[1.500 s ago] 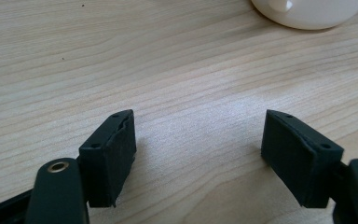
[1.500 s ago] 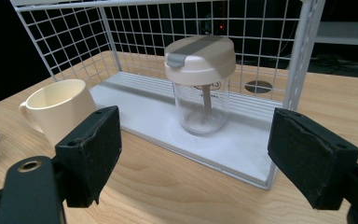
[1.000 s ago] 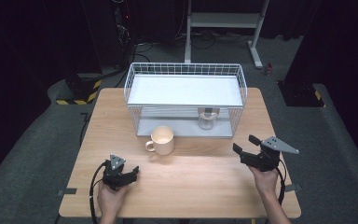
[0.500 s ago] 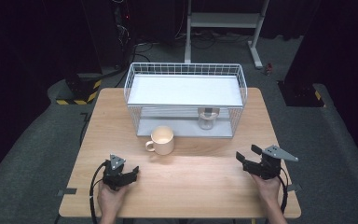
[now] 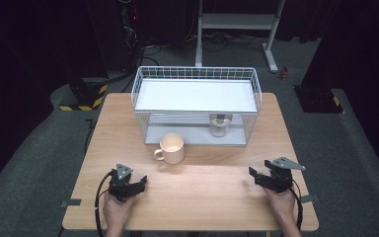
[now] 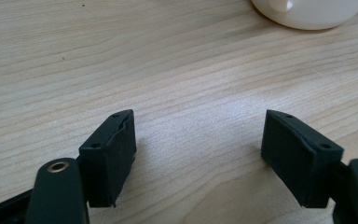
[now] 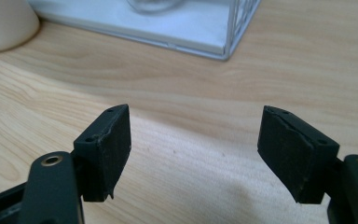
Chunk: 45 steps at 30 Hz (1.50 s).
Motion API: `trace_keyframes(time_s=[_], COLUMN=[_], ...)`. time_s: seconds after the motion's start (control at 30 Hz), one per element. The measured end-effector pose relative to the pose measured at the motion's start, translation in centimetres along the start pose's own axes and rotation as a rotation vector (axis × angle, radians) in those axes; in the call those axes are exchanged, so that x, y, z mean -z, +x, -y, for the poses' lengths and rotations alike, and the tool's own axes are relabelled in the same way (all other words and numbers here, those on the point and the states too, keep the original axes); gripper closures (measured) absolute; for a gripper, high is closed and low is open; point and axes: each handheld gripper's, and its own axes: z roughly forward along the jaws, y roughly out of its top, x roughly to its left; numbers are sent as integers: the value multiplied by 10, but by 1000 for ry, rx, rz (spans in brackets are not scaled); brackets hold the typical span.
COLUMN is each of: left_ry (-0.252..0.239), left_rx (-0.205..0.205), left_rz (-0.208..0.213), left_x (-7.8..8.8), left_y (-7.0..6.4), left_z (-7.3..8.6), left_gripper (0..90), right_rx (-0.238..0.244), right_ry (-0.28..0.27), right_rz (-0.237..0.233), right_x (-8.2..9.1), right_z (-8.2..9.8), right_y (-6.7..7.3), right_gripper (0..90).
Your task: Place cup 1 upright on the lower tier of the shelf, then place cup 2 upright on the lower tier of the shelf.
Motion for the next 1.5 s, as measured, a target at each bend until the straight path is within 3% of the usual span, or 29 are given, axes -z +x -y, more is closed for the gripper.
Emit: trace_keyframes(time_s=[0.1,0.43,0.77,0.87,1.07,1.3,1.5], left_ry=[1,-1,0,4,-32,-52,-69], left_rx=[-1,-1,-10,-7,-22,-42,-64], left_rz=[0,0,10,32,107,162,185], left_x=[0,0,0,0,10,14,12], left_y=[0,0,1,3,-2,-11,-20], left_z=[0,0,0,-1,-10,-16,-25], left_gripper=[266,266,263,262,279,281,302], right_rx=[-1,74,58,61,61,61,60], right_ry=[41,147,153,154,154,154,154], right_rz=[22,103,91,89,89,89,89], right_x=[-4,-13,-15,-16,-16,-16,-16], right_z=[4,9,8,7,7,7,8], right_y=[1,4,2,2,2,2,2], right_gripper=[259,263,256,257,257,257,257])
